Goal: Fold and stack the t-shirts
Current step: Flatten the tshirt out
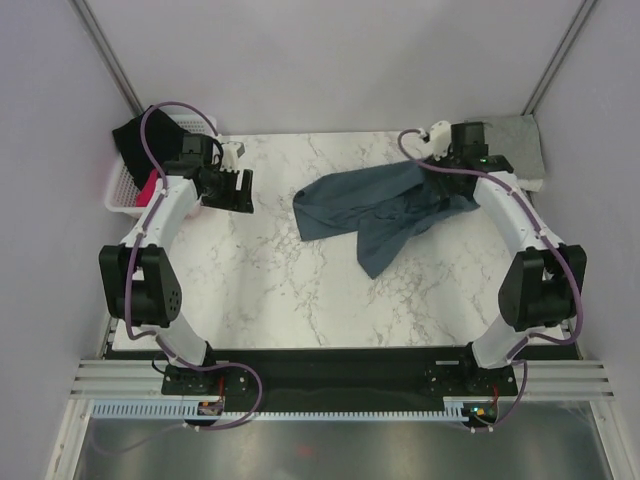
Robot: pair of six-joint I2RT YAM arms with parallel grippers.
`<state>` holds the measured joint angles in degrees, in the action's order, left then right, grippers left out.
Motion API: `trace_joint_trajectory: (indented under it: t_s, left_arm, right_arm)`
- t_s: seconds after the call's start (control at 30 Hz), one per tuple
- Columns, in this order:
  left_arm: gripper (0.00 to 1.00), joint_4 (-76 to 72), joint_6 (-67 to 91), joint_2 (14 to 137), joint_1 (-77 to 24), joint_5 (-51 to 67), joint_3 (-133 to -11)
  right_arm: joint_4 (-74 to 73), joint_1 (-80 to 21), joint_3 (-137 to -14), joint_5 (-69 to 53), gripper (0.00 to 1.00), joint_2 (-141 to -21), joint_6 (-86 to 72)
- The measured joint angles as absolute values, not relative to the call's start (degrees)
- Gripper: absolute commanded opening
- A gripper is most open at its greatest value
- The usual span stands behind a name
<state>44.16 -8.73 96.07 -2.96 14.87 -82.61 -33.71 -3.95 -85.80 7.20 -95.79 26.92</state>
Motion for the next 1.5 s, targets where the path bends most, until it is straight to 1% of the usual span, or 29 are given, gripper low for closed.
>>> trace_joint_trajectory:
  t_s: [0.17,0.23,0.37,0.5,0.63,0.67,0.77,0.97,1.13,1.3,1.5]
  left_arm:
    - [0.82,44.2,-8.4,97.3,-3.0,16.5,-83.0]
    - [0.80,44.2,-8.4,97.7,-3.0,17.5,-83.0]
    - [0.79,44.2,-8.5,101.3,-3.8,20.3,-84.5]
    - [0.77,44.6,-8.2,109.9,-5.9,22.7,-89.7]
    - [0.73,45.6,-7.5,119.5,-7.0,23.6,-99.0]
    - [0.70,45.6,-7.4,121.4,-6.9,23.8,-101.4]
    - [0.67,45.7,-7.4,126.7,-6.8,24.4,-108.7]
    - [0.65,46.3,-7.5,133.3,-6.7,25.0,-117.4]
    - [0.66,46.6,-8.3,139.8,-7.0,25.9,-125.8]
    - [0.67,46.4,-8.8,143.4,-7.8,26.1,-128.7]
    - [0.65,46.4,-9.0,144.8,-9.5,27.1,-129.9]
  right_arm:
    - [-36.5,-15.8,-80.1,2.8,0.82,-94.3,27.5]
    - [-37.7,-18.5,-79.2,0.4,0.82,-93.9,27.7]
    - [-38.2,-17.8,-79.3,-2.3,0.81,-93.8,27.6]
    - [-38.2,-17.5,-80.3,-2.8,0.81,-95.3,27.2]
    - [-38.0,-17.8,-81.1,-3.2,0.80,-98.3,27.0]
    - [-38.1,-17.9,-81.1,-3.2,0.80,-98.7,27.0]
    - [-38.0,-17.9,-80.4,-3.1,0.79,-99.2,27.1]
    - [-38.2,-17.9,-78.0,-2.9,0.79,-99.2,27.2]
    - [-38.2,-17.9,-76.7,-2.4,0.79,-98.1,27.2]
    - [-38.2,-17.9,-75.3,-1.3,0.79,-96.9,27.2]
    - [-38.2,-17.7,-74.6,-0.1,0.79,-96.7,27.2]
